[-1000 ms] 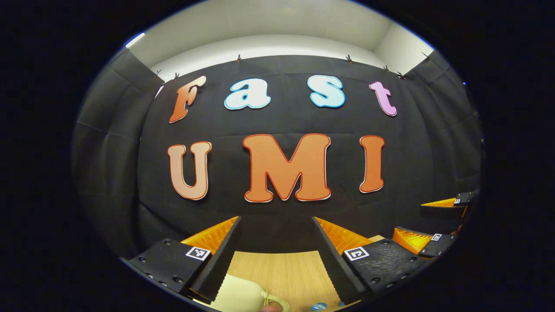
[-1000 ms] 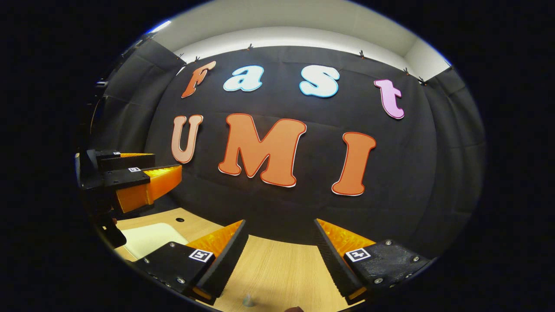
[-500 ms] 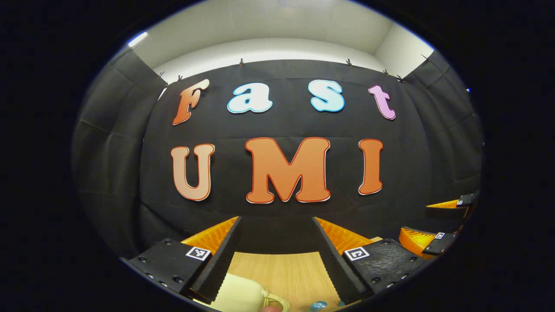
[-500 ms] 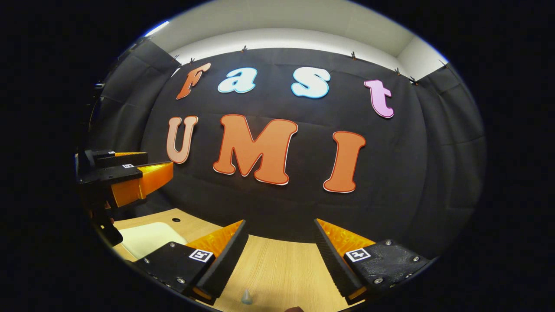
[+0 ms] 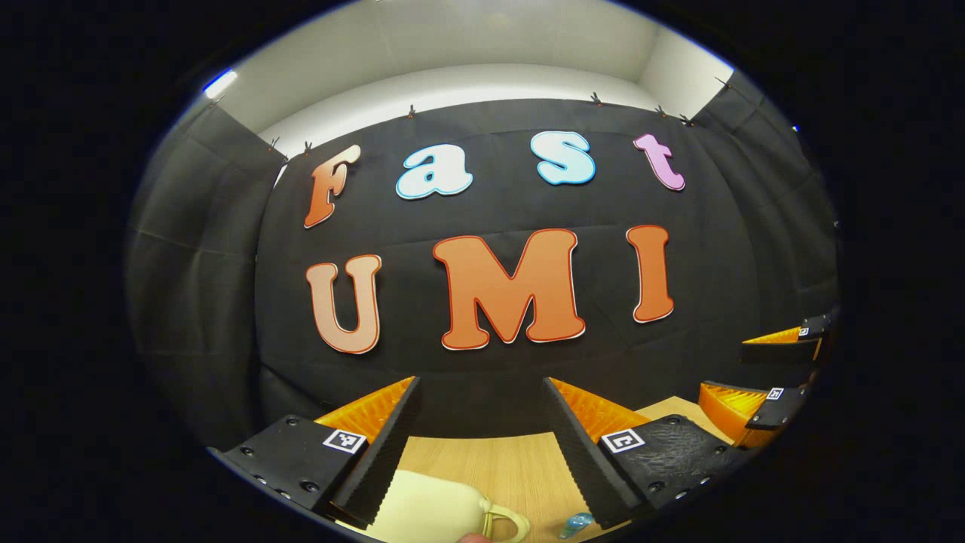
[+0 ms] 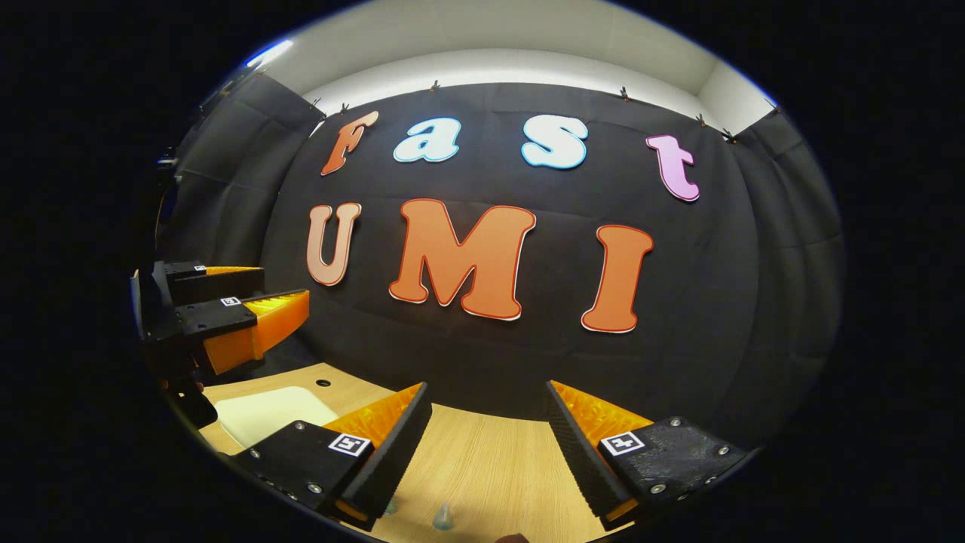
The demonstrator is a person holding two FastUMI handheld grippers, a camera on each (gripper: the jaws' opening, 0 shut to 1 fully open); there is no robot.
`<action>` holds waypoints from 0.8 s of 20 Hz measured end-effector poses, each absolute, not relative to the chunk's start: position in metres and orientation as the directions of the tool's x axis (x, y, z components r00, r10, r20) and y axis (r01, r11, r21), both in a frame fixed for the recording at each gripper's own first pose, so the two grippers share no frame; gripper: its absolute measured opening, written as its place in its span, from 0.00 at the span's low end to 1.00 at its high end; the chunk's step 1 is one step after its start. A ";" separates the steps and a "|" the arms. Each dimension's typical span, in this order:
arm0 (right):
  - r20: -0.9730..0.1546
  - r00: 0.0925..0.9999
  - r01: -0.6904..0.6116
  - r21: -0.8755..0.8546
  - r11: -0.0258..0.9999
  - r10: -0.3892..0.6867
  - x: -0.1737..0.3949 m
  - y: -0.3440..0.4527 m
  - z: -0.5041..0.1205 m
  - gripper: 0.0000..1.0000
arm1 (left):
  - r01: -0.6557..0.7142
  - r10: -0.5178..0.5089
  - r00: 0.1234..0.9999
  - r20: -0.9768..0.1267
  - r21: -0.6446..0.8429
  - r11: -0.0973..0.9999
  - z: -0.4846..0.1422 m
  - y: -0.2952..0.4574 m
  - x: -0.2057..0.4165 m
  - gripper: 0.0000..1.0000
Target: First open the suitcase, pack the skin care products into it, and then close the suitcase.
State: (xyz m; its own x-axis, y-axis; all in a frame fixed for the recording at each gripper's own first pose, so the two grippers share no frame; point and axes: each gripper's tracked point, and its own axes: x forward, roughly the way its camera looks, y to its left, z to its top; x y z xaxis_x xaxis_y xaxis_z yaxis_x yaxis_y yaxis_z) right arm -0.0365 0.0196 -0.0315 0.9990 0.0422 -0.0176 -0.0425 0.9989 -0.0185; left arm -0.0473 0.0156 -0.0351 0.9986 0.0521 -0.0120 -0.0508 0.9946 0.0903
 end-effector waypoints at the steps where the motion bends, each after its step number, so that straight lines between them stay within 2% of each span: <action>1: -0.015 0.999 -0.040 -0.021 0.999 0.040 -0.036 0.018 -0.031 0.92 | -0.052 0.053 0.999 -0.012 0.101 0.994 -0.038 0.016 -0.048 0.98; 4: -0.007 1.000 -0.025 -0.024 0.999 0.025 -0.035 0.010 -0.029 0.99 | -0.044 0.048 0.998 -0.027 0.129 0.991 -0.048 0.013 -0.047 1.00; 5: -0.006 1.000 -0.018 -0.024 1.000 0.017 -0.034 0.006 -0.029 0.95 | -0.039 0.044 0.998 -0.035 0.140 0.989 -0.053 0.012 -0.047 1.00; 9: -0.014 1.000 0.012 -0.024 1.000 -0.012 -0.034 -0.009 -0.035 0.95 | -0.017 0.032 0.997 -0.070 0.208 0.978 -0.077 0.013 -0.048 0.98; 10: -0.022 1.000 0.016 -0.022 1.000 -0.016 -0.034 -0.013 -0.037 0.95 | -0.007 0.027 0.996 -0.088 0.225 0.974 -0.087 0.014 -0.047 1.00; 16: -0.047 0.996 0.069 -0.051 0.996 -0.071 -0.040 -0.040 -0.049 0.95 | 0.067 -0.003 0.981 -0.196 0.324 0.944 -0.145 0.014 -0.056 0.98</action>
State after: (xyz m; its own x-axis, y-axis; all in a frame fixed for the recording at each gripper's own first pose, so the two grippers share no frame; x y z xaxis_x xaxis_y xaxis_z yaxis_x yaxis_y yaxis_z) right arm -0.0397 -0.0395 -0.0492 0.9963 -0.0710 -0.0475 0.0686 0.9963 -0.0509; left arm -0.0561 0.0137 -0.1446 0.9806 -0.0028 -0.1960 0.0675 0.9435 0.3244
